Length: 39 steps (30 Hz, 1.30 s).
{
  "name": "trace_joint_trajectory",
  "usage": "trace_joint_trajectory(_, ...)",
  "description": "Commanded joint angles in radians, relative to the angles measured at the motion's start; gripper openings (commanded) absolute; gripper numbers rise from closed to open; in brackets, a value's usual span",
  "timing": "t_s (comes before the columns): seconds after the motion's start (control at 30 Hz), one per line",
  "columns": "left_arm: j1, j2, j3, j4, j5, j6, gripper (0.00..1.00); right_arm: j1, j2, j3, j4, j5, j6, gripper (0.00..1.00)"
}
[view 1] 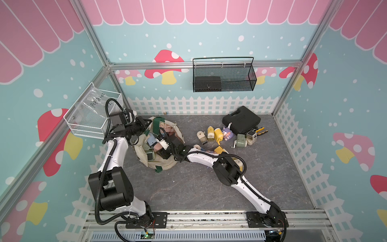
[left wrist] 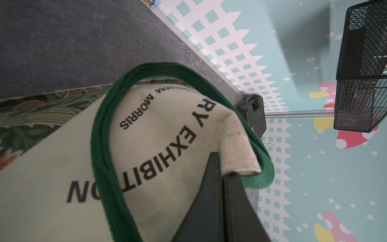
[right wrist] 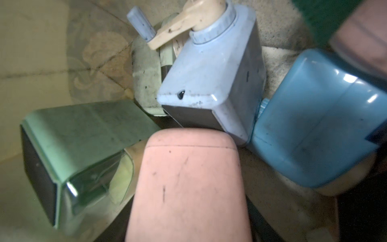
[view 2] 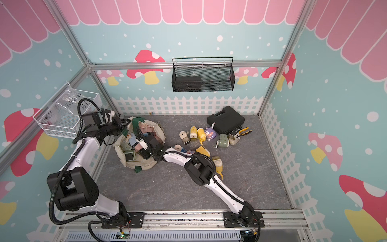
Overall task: Take out the pencil sharpeners from the tote bags
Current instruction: Pick up the pencil sharpener from the canvas bag, then place the pencil sharpener at the center of the board.
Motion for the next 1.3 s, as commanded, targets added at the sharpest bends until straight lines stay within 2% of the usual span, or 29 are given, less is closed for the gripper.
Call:
trace_joint_trajectory(0.0,0.004,0.001,-0.006,0.025,0.018,-0.010,0.00,0.008,-0.109,-0.081,0.073,-0.064,-0.047,0.50)
trace_joint_trajectory(0.5,0.004,0.000,-0.006,0.025,0.017,-0.009,0.00,0.015,-0.617,-0.646,0.267,-0.071,-0.124,0.47)
trace_joint_trajectory(0.77,0.003,0.001,-0.007,0.024,0.017,-0.010,0.00,-0.001,-0.934,-0.977,0.318,0.073,-0.132,0.47)
trace_joint_trajectory(0.97,0.003,0.005,-0.006,0.024,0.019,-0.012,0.00,-0.075,-1.226,-1.299,0.331,0.206,-0.065,0.47)
trace_joint_trajectory(1.1,0.001,0.001,-0.006,0.024,0.017,-0.013,0.00,-0.187,-1.458,-1.508,0.314,0.267,-0.012,0.45)
trace_joint_trajectory(1.27,0.000,0.001,-0.006,0.025,0.018,-0.013,0.00,-0.294,-1.687,-1.642,0.246,0.294,0.017,0.44)
